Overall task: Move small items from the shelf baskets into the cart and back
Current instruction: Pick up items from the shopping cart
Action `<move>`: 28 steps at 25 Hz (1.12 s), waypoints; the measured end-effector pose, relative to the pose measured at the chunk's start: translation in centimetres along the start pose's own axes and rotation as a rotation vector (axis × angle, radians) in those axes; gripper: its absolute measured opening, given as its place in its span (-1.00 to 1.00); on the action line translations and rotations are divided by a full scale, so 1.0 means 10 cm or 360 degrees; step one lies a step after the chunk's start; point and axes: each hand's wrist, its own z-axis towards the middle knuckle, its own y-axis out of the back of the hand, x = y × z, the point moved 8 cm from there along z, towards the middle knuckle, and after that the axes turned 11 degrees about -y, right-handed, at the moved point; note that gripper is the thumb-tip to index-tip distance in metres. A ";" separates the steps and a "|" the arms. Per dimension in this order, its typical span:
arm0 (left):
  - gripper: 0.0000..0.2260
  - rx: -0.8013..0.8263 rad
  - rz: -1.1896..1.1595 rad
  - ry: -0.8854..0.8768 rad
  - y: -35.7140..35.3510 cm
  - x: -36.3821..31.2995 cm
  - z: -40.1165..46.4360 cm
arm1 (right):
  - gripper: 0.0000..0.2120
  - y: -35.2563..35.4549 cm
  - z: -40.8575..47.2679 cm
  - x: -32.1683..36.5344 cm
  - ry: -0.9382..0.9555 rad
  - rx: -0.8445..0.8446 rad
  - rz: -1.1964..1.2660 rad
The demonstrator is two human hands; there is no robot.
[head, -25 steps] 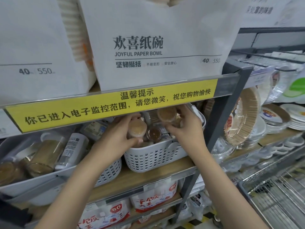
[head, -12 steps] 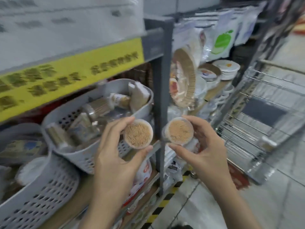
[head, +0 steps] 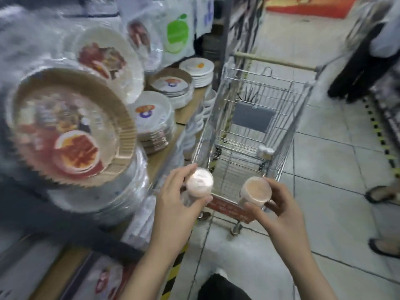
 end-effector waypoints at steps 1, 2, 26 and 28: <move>-0.44 0.0053 -0.0024 0.0026 -0.16 0.09 0.11 | -0.55 0.07 0.13 -0.06 -0.0011 -0.0020 -0.0045; -0.45 0.0094 -0.0036 0.0068 -0.32 0.20 0.22 | -0.55 0.14 0.27 -0.14 -0.0039 -0.0033 -0.0079; -0.46 0.0237 -0.0108 0.0904 -2.64 3.57 2.82 | -0.51 -0.14 4.14 -2.50 -0.0914 -0.0059 0.0023; -0.49 0.0198 -0.0104 0.0943 -2.92 3.97 2.88 | -0.51 -0.21 4.50 -2.82 -0.0949 -0.0043 0.0015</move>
